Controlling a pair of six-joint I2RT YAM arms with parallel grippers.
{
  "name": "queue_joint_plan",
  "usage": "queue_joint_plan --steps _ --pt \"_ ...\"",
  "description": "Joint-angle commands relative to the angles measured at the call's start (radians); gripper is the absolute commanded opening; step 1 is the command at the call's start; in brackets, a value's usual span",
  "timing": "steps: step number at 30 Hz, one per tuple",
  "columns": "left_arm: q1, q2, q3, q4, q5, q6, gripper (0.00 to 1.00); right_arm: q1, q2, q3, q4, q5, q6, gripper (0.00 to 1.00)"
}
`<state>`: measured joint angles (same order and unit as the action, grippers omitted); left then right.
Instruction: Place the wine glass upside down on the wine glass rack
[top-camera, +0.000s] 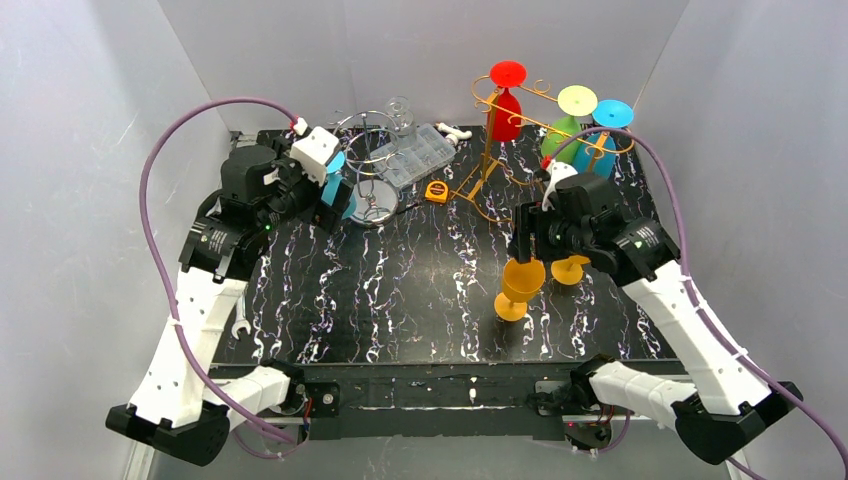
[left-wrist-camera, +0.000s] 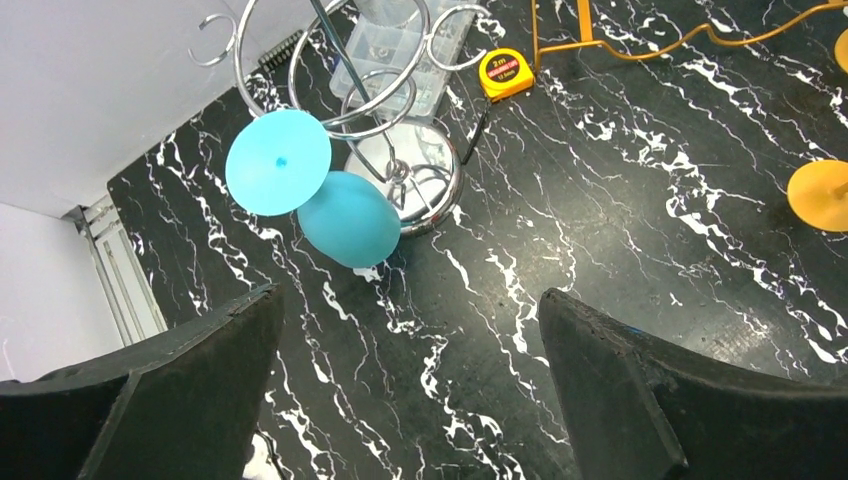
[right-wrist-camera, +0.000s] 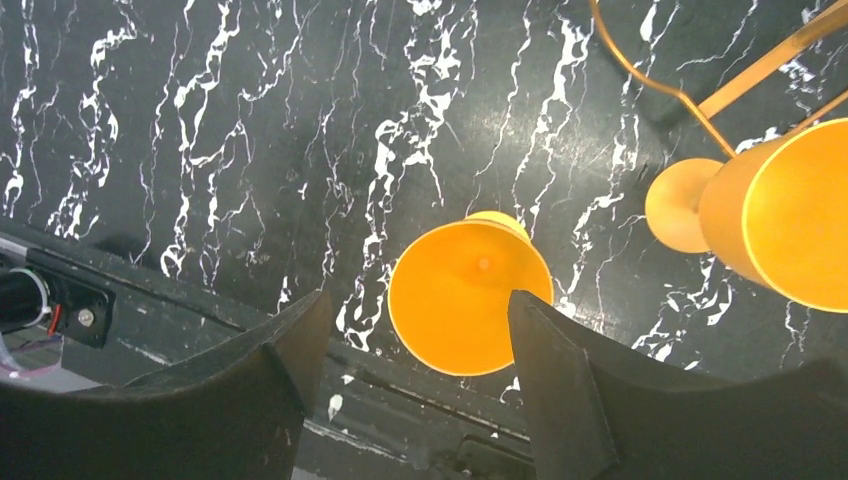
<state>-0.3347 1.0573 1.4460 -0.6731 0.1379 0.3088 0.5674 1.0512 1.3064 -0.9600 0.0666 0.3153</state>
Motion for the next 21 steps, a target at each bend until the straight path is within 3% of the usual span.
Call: queue_joint_plan --steps 1,14,18,21 --pt "0.007 -0.012 0.000 -0.046 -0.024 -0.020 0.99 0.047 -0.032 -0.040 -0.019 -0.005 0.050 0.73" --pt "0.008 -0.033 -0.036 -0.048 -0.026 -0.038 0.99 0.243 0.045 -0.177 0.063 0.133 0.139 0.69" --pt "0.007 -0.047 -0.043 -0.048 -0.022 -0.032 0.99 0.260 0.095 -0.186 0.077 0.161 0.136 0.62" --pt "0.008 -0.056 -0.047 -0.048 -0.020 -0.031 0.99 0.268 0.118 -0.211 0.086 0.179 0.142 0.51"
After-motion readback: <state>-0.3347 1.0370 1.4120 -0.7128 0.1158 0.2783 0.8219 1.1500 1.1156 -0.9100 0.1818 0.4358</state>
